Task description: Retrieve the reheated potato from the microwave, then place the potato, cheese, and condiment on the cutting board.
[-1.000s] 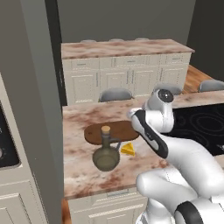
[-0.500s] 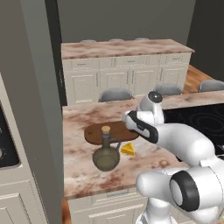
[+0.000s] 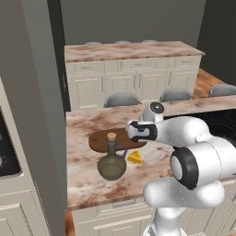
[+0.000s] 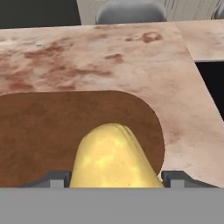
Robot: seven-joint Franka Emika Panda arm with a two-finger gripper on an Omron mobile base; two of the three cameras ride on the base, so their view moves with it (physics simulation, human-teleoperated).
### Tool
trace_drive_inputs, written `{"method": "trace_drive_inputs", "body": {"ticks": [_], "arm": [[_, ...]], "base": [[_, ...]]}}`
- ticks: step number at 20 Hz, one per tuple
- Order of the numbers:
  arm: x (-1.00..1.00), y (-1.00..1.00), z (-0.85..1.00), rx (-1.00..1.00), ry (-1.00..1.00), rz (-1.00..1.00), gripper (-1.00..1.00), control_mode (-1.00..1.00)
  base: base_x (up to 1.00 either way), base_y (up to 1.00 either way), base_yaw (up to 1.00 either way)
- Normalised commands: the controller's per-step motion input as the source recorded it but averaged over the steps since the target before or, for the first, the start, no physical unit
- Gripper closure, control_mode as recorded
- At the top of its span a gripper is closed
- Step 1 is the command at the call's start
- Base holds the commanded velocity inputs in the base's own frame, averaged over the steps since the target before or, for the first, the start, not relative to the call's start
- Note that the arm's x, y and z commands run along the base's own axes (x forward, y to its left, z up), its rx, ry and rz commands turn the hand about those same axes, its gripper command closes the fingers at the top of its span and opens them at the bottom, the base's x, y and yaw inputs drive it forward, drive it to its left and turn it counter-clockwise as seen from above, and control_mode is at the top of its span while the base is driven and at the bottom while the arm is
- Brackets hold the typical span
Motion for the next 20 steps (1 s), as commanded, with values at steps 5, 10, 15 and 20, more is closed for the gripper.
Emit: {"method": "trace_drive_inputs", "body": {"ticks": [5,10,15,20], "arm": [[0.35,0.02,-0.31,0.0,0.0,0.0,1.0,-1.0],[0.28,0.04,-0.3,0.0,0.0,0.0,1.0,-1.0],[0.2,0.06,-0.26,0.0,-0.03,0.0,1.0,-1.0],[0.2,0.02,-0.26,0.0,-0.03,0.0,1.0,-1.0]], "base": [[0.0,0.0,0.0],[0.0,0.0,0.0],[0.0,0.0,0.0],[0.0,0.0,0.0]]}}
